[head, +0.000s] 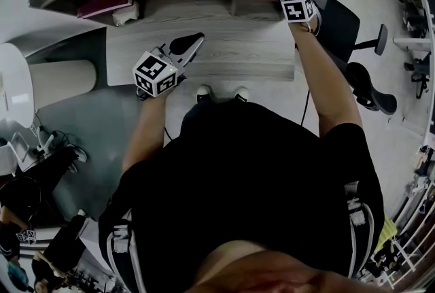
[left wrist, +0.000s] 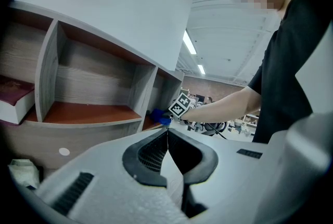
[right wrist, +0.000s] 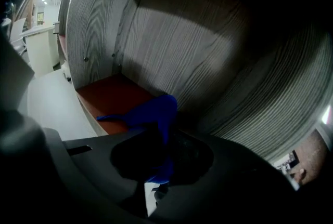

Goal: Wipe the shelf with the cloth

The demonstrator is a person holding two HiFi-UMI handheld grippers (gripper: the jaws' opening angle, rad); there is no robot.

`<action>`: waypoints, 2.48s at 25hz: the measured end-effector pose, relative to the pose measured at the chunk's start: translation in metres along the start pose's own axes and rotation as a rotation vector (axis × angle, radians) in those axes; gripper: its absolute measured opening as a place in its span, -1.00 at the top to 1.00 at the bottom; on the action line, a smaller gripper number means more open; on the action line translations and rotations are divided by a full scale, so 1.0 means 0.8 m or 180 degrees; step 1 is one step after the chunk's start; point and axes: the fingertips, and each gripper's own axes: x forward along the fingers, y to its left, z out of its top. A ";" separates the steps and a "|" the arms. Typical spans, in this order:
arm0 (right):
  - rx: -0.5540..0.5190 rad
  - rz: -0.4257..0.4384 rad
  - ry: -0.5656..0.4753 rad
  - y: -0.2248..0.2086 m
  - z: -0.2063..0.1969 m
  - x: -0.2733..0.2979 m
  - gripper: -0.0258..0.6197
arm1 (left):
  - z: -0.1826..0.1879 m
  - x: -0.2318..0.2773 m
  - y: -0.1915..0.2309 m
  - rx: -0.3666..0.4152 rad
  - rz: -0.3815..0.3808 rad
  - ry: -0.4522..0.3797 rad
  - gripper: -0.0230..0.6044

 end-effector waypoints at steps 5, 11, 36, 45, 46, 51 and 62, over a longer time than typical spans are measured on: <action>-0.0249 -0.0007 0.0009 0.013 0.007 0.003 0.75 | 0.000 -0.008 0.000 0.0004 0.0038 0.0000 0.87; -0.0412 0.0051 -0.0026 0.036 0.021 0.007 0.75 | -0.004 -0.023 0.002 -0.0010 0.0107 0.0018 0.87; -0.0732 0.0532 -0.0298 0.130 0.080 0.018 0.75 | -0.009 -0.071 0.001 -0.0028 0.0438 -0.0013 0.87; -0.0771 0.0622 -0.0389 0.143 0.092 0.017 0.75 | -0.008 -0.080 -0.002 -0.0039 0.0536 -0.0010 0.87; -0.0773 0.0626 -0.0394 0.144 0.092 0.017 0.75 | -0.008 -0.081 -0.003 -0.0038 0.0548 -0.0015 0.87; -0.0732 0.0655 -0.0407 0.143 0.095 0.016 0.75 | -0.004 -0.088 -0.005 -0.0042 0.0599 -0.0035 0.87; -0.0670 0.0676 -0.0402 0.142 0.093 0.017 0.75 | 0.002 -0.093 -0.013 -0.0001 0.0640 -0.0047 0.87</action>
